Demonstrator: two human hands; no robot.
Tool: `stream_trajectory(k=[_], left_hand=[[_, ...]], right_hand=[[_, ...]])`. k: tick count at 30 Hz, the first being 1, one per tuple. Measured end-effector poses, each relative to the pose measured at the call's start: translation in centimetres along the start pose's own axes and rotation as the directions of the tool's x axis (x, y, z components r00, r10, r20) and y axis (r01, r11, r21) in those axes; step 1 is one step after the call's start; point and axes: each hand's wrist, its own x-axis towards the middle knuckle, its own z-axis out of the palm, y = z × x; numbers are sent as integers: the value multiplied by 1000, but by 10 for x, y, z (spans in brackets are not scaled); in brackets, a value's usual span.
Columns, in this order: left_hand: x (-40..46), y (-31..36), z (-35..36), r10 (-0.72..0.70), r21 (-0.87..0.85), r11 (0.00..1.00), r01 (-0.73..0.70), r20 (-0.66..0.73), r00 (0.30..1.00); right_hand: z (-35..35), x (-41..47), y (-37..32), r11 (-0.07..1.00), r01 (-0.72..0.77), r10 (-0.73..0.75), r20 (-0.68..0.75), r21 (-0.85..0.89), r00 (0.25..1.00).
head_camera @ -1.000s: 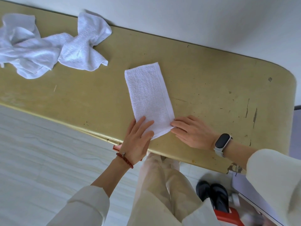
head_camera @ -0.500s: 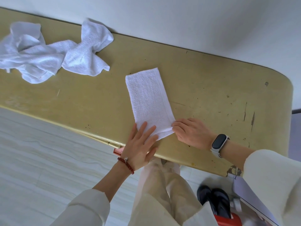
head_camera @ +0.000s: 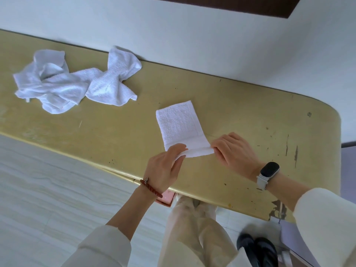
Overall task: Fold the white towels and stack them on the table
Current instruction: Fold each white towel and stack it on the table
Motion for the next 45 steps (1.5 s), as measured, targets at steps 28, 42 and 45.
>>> stream_trajectory(k=[28,42,45], left_hand=[[-18,4,-36,-414,16,890,456,446,793],[52,-39,-4,-835,-567,222,793,309,455],[60,-49,9,-827,-357,493,793,92,555]], right_hand=[[-19,-12,-35,931,-275,143,451,242,881],[30,66,-8,444,-817,727,384,368,569],[46,77,-3,429,-835,762,358,345,539]])
